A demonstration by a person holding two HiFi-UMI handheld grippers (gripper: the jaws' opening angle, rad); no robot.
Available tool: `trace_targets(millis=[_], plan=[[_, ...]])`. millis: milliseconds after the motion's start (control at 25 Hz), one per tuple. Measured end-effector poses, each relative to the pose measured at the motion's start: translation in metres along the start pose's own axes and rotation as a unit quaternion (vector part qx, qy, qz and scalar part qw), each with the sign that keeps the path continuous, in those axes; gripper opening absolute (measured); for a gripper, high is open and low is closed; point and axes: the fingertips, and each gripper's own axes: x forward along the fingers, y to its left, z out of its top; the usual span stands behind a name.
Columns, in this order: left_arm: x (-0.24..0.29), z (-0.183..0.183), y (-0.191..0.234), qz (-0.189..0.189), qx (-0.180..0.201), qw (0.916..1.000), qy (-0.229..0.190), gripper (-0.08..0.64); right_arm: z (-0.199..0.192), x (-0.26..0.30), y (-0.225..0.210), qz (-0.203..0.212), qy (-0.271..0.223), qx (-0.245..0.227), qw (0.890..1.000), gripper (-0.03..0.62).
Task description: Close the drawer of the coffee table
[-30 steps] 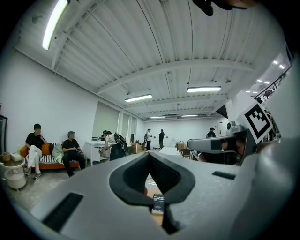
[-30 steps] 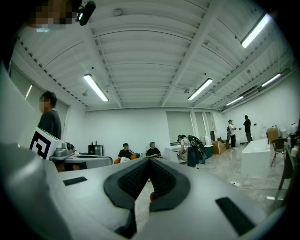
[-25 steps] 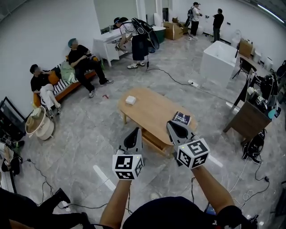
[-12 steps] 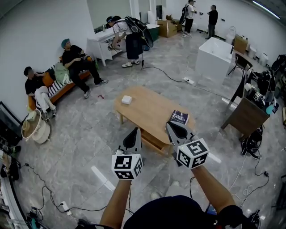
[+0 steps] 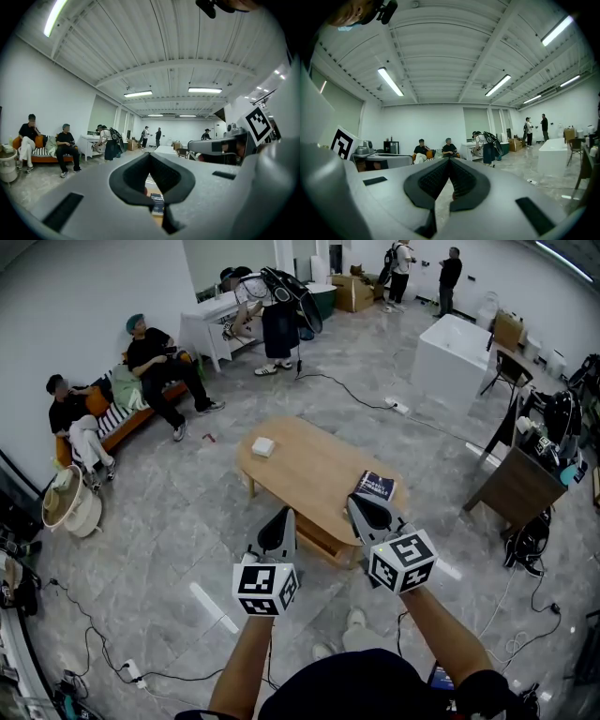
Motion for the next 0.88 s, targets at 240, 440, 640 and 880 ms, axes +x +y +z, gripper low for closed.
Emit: trace_targets(millis=[240, 440, 640, 880], plan=[[0.019, -0.001, 0.008, 0.000, -0.007, 0.9998, -0.017, 0.002, -0.002, 0.016, -0.014, 0.011, 0.003, -0.003, 1.000, 0.012], [0.033, -0.007, 0.013, 0.003, -0.014, 0.9998, -0.016, 0.002, -0.002, 0.024, -0.025, 0.020, -0.007, -0.029, 0.999, 0.011], [0.050, -0.020, 0.020, 0.007, -0.016, 0.9998, -0.011, 0.002, -0.014, 0.037, -0.036, 0.031, 0.001, -0.038, 0.999, 0.012], [0.062, -0.035, 0.020, -0.003, -0.018, 0.9997, -0.015, 0.002, -0.029, 0.049, -0.046, 0.041, 0.010, -0.049, 0.998, 0.012]])
